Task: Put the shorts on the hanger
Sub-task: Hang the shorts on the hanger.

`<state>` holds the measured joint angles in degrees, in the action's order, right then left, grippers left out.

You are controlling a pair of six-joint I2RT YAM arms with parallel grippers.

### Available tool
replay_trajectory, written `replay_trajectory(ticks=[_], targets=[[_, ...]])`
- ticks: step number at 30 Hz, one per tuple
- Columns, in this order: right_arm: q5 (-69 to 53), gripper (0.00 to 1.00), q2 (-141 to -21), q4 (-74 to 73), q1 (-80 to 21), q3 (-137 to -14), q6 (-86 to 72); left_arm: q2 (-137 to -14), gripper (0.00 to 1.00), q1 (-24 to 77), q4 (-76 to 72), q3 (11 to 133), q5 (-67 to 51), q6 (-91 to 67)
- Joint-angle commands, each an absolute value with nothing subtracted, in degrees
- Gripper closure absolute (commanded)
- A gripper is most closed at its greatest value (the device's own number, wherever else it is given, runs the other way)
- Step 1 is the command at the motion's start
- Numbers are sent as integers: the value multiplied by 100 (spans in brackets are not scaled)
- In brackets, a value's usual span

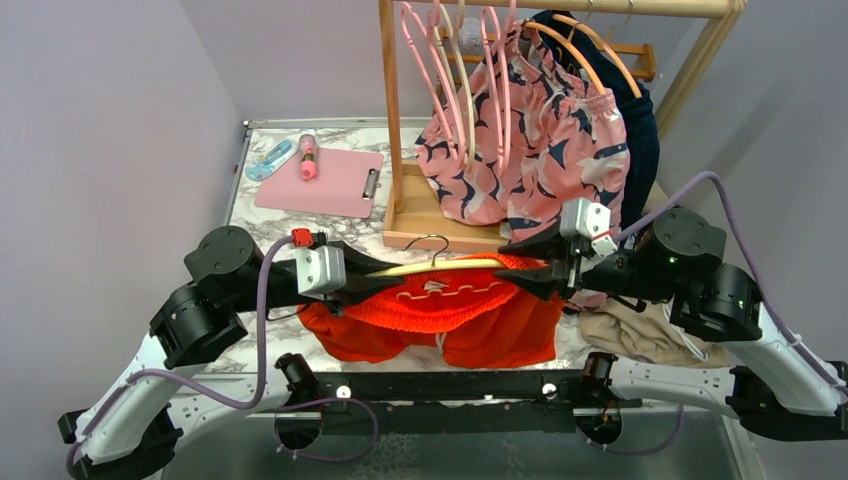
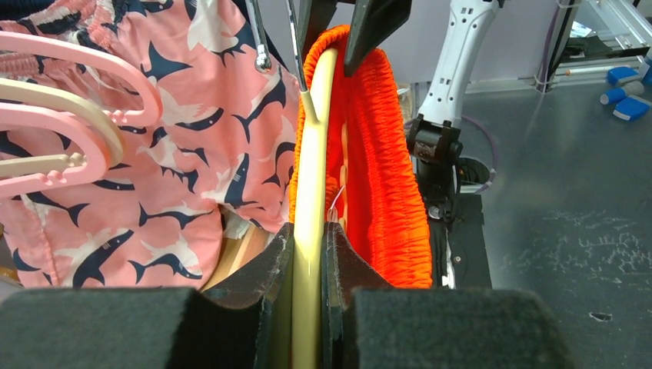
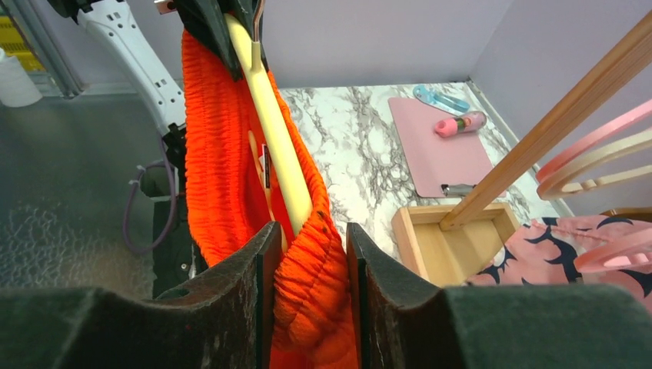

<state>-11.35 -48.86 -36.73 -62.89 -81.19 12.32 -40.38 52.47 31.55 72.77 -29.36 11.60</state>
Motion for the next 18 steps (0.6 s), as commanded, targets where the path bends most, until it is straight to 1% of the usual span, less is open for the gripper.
replay_trajectory(ticks=[1, 7, 13, 18], targets=[[-715, 63, -4649, -3922, -6269, -7994, 1161, -3758, 100, 5230, 2617, 7392, -2986, 1138], [-387, 72, -4577, -4011, -6268, -7857, 1135, -3620, 100, 5230, 2546, 7362, -2976, 1053], [-307, 88, -4562, -4075, -6269, -7797, 1108, -3501, 100, 5231, 2531, 7343, -2901, 1000], [-127, 90, -4527, -4210, -6267, -7805, 1050, -3362, 100, 5232, 2543, 7258, -2818, 961]])
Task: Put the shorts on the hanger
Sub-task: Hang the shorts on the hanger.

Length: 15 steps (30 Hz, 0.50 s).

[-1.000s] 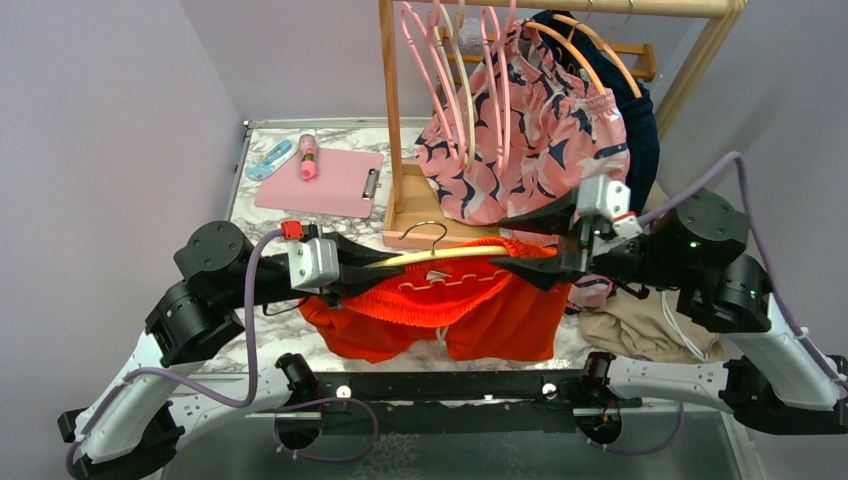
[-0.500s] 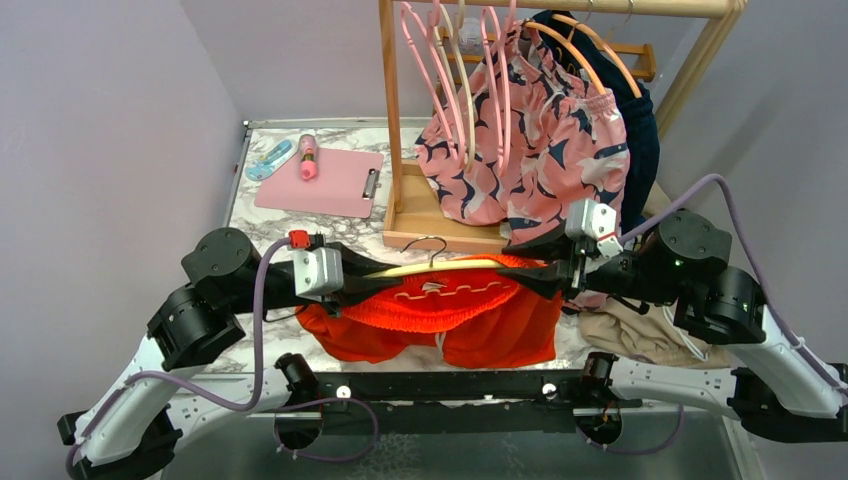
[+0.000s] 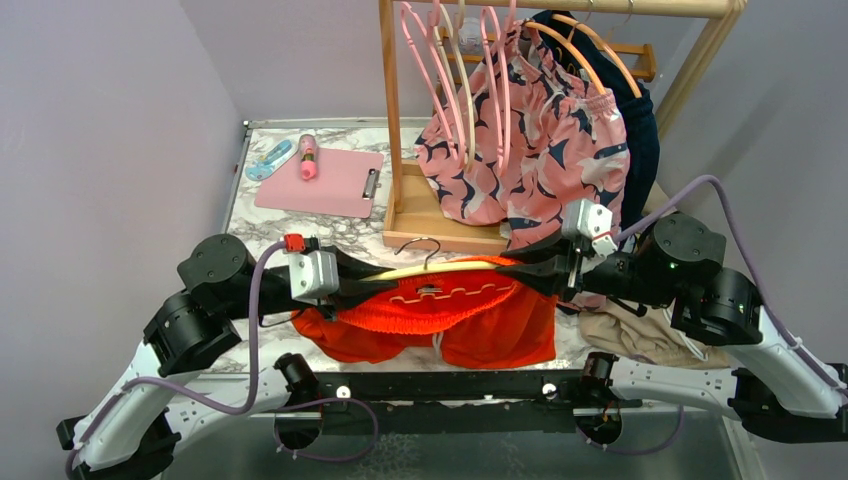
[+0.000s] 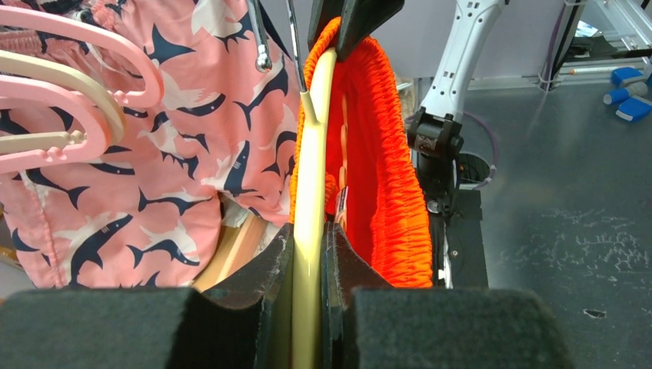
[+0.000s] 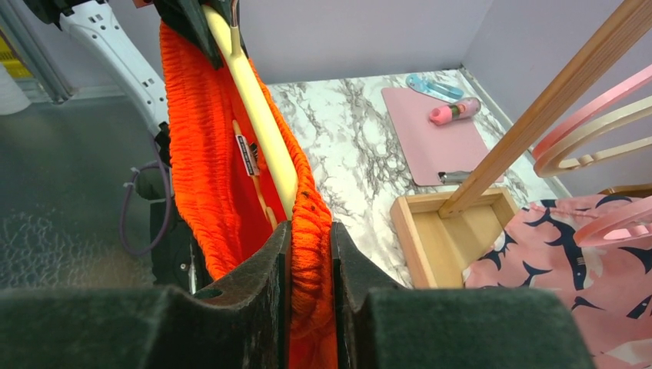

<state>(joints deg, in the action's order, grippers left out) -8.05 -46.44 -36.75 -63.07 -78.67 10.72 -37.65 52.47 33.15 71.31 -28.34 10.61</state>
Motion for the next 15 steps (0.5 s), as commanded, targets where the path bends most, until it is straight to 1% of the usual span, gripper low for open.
replay_trajectory(ticks=[1, 6, 8, 11, 15], targets=[[-82, 90, -4514, -4234, -6273, -7800, 1028, -3327, 100, 5230, 2548, 7241, -2806, 960], [144, 86, -4441, -4360, -6269, -7785, 913, -3202, 100, 5229, 2583, 7126, -2756, 896], [175, 82, -4400, -4368, -6267, -7779, 875, -3177, 100, 5229, 2589, 7080, -2748, 876], [52, 71, -4372, -4320, -6267, -7827, 809, -3171, 100, 5230, 2592, 7038, -2739, 863], [-479, 56, -4376, -4127, -6266, -8024, 721, -3227, 100, 5229, 2587, 6996, -2775, 852]])
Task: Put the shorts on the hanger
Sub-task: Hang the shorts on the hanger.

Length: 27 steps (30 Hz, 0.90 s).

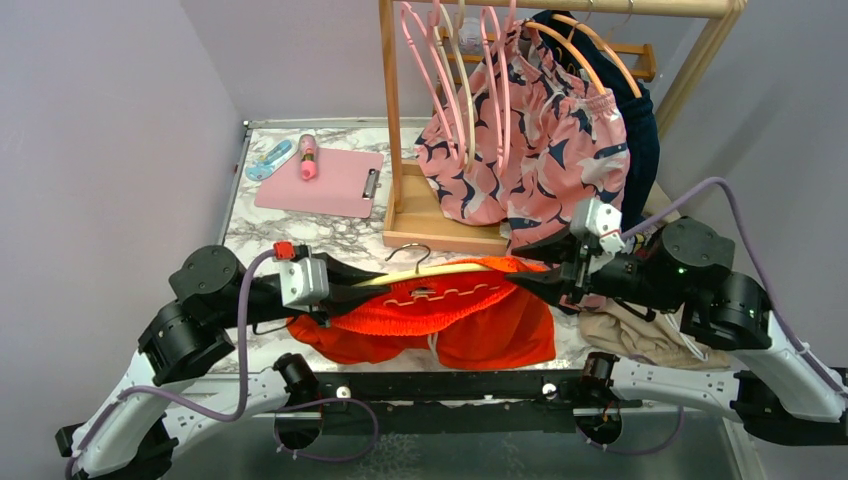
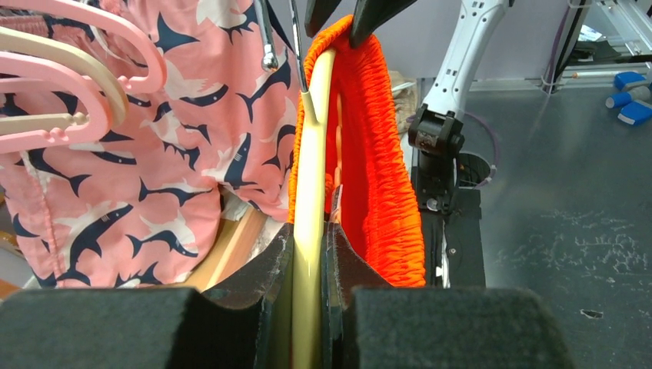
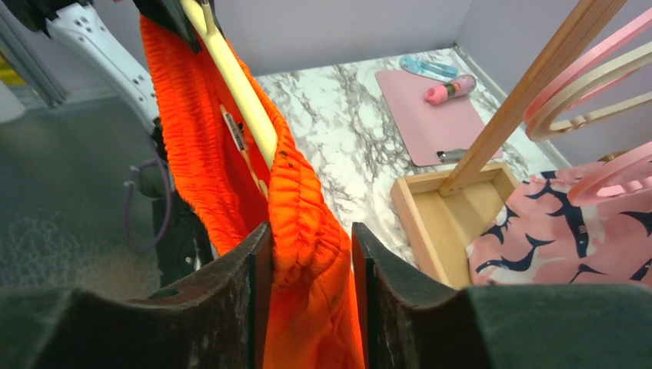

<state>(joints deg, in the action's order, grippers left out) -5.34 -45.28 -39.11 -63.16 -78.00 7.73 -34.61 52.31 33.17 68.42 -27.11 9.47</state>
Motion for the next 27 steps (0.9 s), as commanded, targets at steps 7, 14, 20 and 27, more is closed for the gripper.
replay_trajectory(ticks=[7, 14, 20, 27], targets=[[-962, 46, -4638, -3811, -6270, -8531, 765, -3366, 100, 5229, 2590, 6885, -2998, 801], [-560, 47, -4730, -3698, -6269, -8565, 886, -3338, 100, 5230, 2605, 6883, -3109, 778], [138, 50, -4153, -3611, -6267, -7960, 636, -3068, 100, 5230, 2843, 6880, -2841, 846], [91, 51, -3745, -3872, -6270, -7606, 330, -2776, 100, 5229, 2986, 6915, -2543, 839]])
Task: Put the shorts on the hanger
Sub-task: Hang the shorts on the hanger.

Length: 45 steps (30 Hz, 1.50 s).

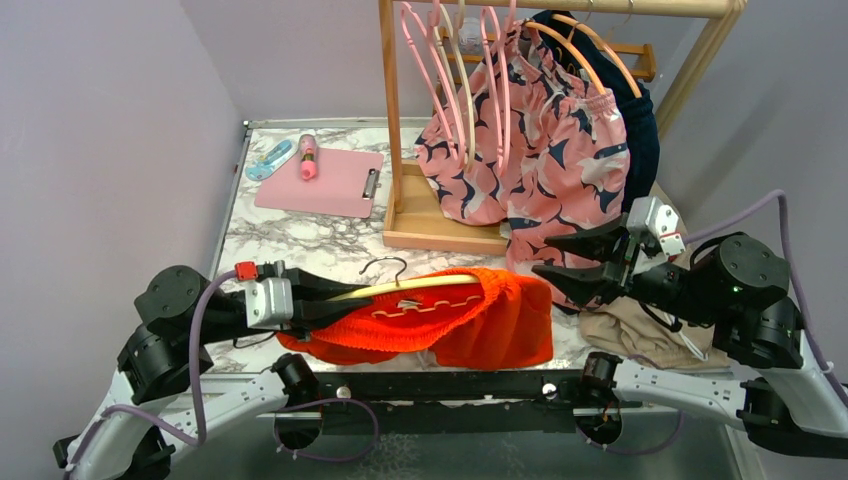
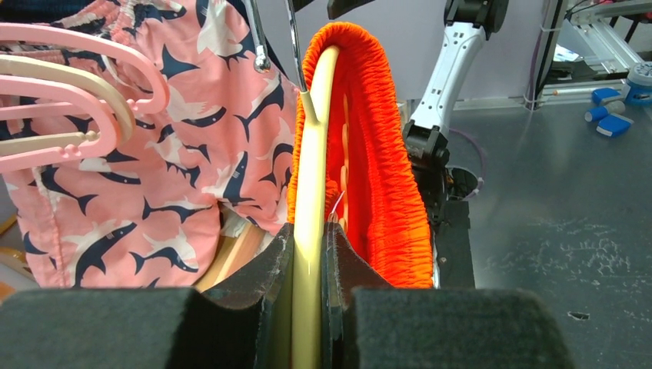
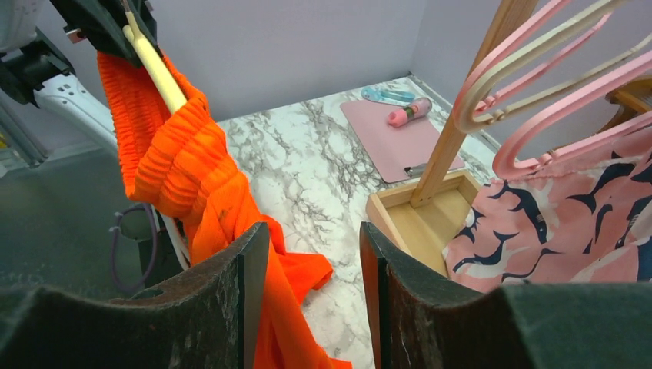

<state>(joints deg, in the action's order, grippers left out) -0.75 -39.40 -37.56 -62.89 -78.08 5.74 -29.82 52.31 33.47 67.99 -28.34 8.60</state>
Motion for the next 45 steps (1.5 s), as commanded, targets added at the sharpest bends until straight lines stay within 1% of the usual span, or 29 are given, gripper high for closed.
replay_trajectory(ticks=[1, 11, 16, 22, 27, 28, 30, 35, 37, 45], targets=[[70, 51, -3688, -3894, -6275, -7554, 299, -2744, 100, 5229, 3008, 6922, -2500, 831], [-377, 51, -3449, -4180, -6267, -7117, 231, -2593, 100, 5234, 3179, 7078, -2180, 892], [-413, 51, -3534, -4180, -6273, -6939, 274, -2612, 100, 5229, 3186, 7134, -2184, 883], [102, 53, -3674, -3977, -6263, -6775, 404, -2654, 100, 5230, 3184, 7219, -2204, 857], [237, 56, -3776, -3761, -6267, -6686, 495, -2637, 100, 5229, 3187, 7233, -2195, 837], [231, 58, -3793, -3721, -6274, -6674, 502, -2626, 100, 5231, 3186, 7233, -2197, 831], [220, 65, -3822, -3677, -6265, -6666, 511, -2616, 100, 5230, 3199, 7232, -2183, 834], [346, 87, -3776, -3678, -6264, -6722, 527, -2588, 100, 5229, 3295, 7225, -2106, 875], [467, 98, -3695, -3680, -6267, -6718, 507, -2576, 100, 5234, 3359, 7210, -2073, 893], [1067, 99, -3500, -3947, -6263, -6694, 314, -2506, 100, 5229, 3489, 7102, -1985, 934]])
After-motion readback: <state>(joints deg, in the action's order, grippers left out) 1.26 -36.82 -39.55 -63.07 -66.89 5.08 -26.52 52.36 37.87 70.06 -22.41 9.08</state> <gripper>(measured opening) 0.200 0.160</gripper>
